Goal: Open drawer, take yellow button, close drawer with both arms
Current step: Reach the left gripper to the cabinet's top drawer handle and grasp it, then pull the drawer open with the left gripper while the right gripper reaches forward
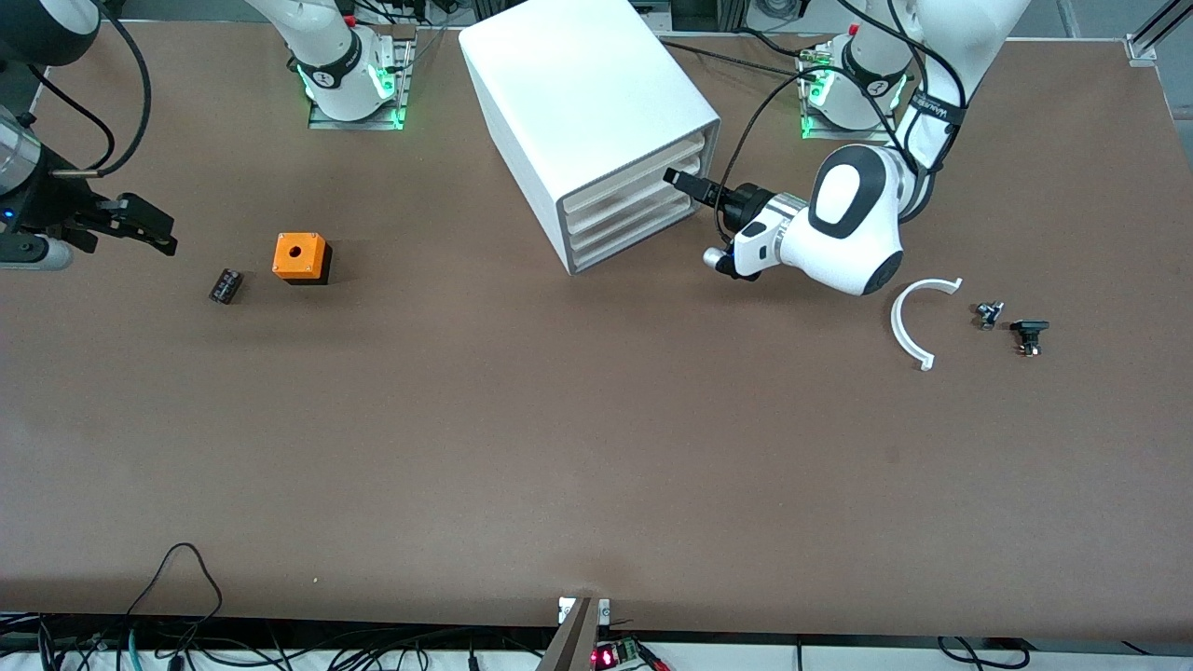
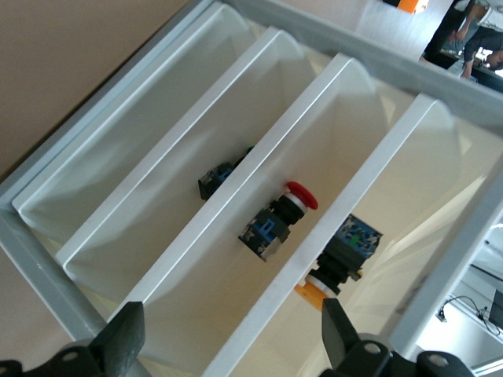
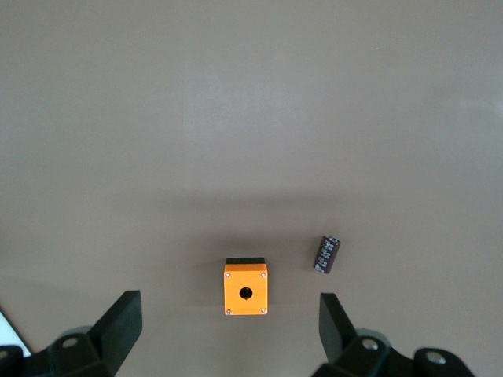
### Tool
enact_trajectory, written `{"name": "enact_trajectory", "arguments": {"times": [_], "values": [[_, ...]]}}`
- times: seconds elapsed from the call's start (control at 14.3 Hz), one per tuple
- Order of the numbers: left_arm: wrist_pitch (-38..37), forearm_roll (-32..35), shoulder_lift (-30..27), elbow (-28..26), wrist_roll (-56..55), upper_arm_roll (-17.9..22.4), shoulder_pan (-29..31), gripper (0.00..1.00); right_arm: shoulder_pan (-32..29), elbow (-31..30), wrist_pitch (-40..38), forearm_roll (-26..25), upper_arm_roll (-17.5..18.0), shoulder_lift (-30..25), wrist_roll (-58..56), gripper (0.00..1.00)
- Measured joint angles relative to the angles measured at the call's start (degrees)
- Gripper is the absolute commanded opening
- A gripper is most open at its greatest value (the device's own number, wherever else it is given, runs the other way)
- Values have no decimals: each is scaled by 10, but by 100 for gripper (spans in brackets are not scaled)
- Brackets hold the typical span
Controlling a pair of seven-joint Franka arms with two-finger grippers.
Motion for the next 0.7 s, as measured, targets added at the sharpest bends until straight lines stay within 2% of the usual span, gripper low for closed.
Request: {"name": "enact_trajectory", "arguments": {"times": [0.21, 0.28, 0.35, 0.42, 0.49, 0.7], "values": [[0, 0, 0, -6, 4, -21, 0, 96, 7, 0, 4, 0, 0, 6, 0, 100], [0, 0, 0, -8, 4, -30, 0, 85, 7, 0, 4, 0, 0, 7, 0, 100], [1, 0, 0, -10, 4, -36, -1, 69, 7, 0, 4, 0, 0, 7, 0, 100], [3, 0, 0, -13, 4, -41, -1, 23, 7, 0, 4, 0, 0, 7, 0, 100], [7, 0, 0, -15, 6, -43, -1, 0, 7, 0, 5, 0, 0, 7, 0, 100], [10, 0, 0, -17, 16, -42, 1, 0, 7, 0, 5, 0, 0, 7, 0, 100]]}}
